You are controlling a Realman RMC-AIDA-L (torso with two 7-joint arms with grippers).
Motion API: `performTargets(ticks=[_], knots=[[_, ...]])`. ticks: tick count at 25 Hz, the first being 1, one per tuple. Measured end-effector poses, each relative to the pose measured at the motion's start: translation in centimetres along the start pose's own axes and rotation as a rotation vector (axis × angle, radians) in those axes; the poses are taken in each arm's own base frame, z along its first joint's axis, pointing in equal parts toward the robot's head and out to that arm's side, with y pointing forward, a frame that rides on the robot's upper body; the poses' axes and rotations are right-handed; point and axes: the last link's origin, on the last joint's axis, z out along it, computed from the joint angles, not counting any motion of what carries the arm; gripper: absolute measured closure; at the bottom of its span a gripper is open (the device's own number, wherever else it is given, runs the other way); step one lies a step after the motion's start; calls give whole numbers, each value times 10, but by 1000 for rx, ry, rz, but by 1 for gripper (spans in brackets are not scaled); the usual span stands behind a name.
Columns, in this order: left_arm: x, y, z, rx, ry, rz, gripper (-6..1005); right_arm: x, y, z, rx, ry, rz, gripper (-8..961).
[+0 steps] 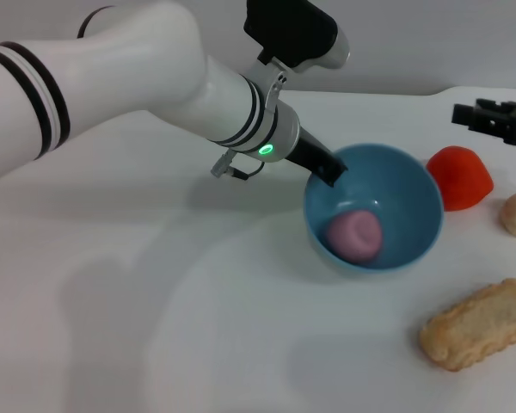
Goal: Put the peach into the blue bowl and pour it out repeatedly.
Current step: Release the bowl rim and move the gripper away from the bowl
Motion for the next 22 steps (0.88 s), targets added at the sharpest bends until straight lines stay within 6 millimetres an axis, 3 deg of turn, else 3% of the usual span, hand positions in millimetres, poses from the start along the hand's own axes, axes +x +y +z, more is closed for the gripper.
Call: performTargets(ticks=[6, 22], knots=[[-10, 7, 2, -29, -71, 26, 1001, 13, -3, 1, 7, 8, 35, 435], [-23, 4, 3, -19, -81, 2, 940, 18, -4, 8, 13, 17, 37, 435]])
